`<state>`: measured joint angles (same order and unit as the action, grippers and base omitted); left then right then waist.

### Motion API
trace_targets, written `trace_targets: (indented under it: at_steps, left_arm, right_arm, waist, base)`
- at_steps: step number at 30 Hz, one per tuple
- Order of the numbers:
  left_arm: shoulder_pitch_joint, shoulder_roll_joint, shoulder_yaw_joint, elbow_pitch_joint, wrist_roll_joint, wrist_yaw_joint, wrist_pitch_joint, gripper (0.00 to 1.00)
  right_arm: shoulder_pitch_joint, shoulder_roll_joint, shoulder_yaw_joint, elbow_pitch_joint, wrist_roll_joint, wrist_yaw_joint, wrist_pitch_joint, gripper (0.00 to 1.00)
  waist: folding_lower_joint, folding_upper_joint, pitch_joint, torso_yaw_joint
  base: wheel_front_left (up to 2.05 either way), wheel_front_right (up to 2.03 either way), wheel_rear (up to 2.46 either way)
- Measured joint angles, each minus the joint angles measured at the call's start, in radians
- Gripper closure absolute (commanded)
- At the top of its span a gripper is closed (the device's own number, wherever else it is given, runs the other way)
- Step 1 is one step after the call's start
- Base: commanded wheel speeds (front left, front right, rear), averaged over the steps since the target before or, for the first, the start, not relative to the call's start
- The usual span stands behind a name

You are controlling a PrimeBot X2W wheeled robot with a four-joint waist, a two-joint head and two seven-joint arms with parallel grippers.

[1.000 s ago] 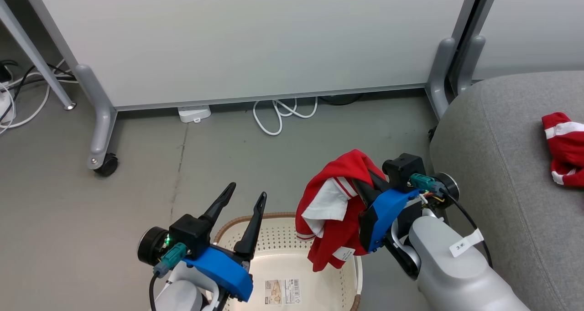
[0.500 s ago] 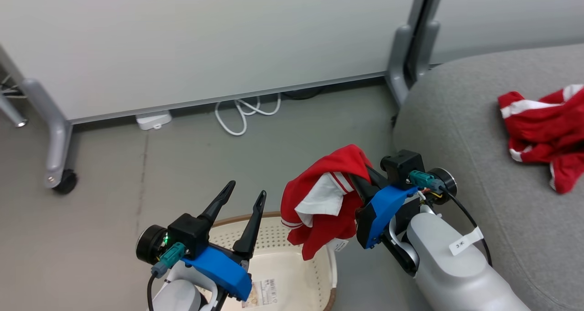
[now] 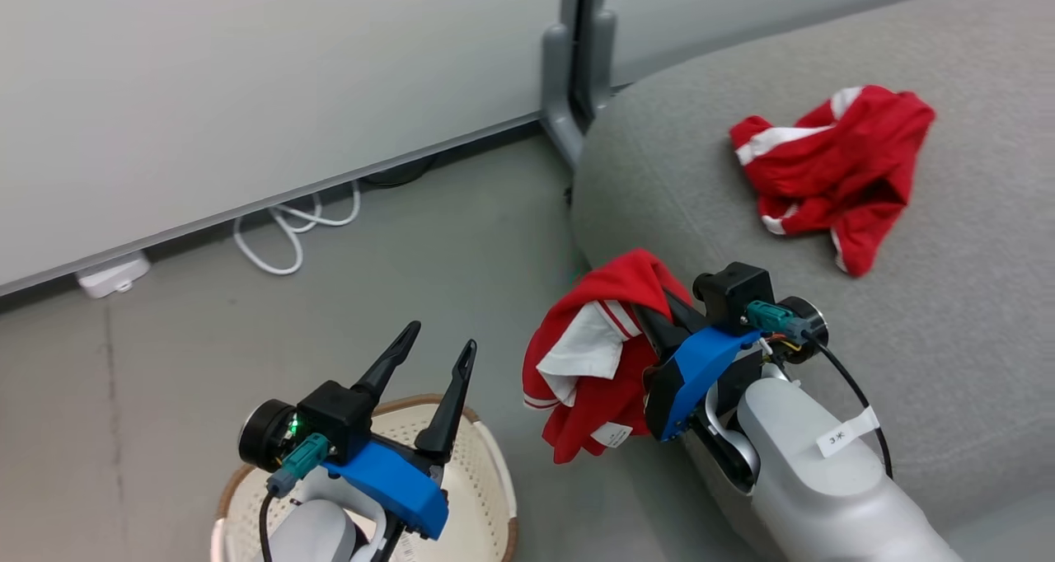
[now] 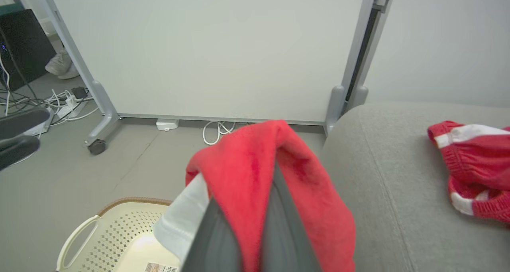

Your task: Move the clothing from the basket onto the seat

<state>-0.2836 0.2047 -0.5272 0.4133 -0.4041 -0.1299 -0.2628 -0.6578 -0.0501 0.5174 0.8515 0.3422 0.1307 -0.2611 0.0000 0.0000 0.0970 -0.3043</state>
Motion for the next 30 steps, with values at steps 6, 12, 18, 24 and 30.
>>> trace_targets:
  at_steps: [6,12,18,24,30]
  left_arm:
    - [0.000,0.010,0.003,-0.009,0.004,0.000,0.000,0.00]
    - [-0.001,0.020,0.006,-0.016,0.008,0.000,0.000,0.00]
    - [-0.028,0.024,-0.034,-0.010,0.003,0.000,0.000,0.00]
    - [-0.063,0.027,-0.077,0.000,-0.015,0.000,0.000,0.00]
    - [-0.072,0.030,-0.092,0.003,-0.028,0.000,0.000,0.00]
  right_arm:
    - [0.009,0.000,-0.005,-0.022,0.005,0.000,0.000,1.00]
    - [0.017,0.000,-0.004,-0.039,0.014,0.000,0.000,1.00]
    - [0.033,-0.001,-0.069,-0.045,-0.008,0.000,0.000,1.00]
    - [0.062,-0.001,-0.120,-0.069,-0.035,0.000,0.000,1.00]
    - [0.080,-0.001,-0.137,-0.082,-0.045,0.000,0.000,1.00]
  waist:
    - [0.0000,0.0001,0.012,-0.104]
    - [0.0000,0.0001,0.028,-0.202]
    - [0.0000,0.0000,0.052,-0.249]
    - [0.0000,0.0000,0.061,-0.255]
    - [0.0000,0.0000,0.062,-0.254]
  base:
    - [0.00,0.00,0.00]
    - [0.00,0.00,0.00]
    - [0.00,0.00,0.00]
    - [0.00,0.00,0.00]
    - [0.00,0.00,0.00]
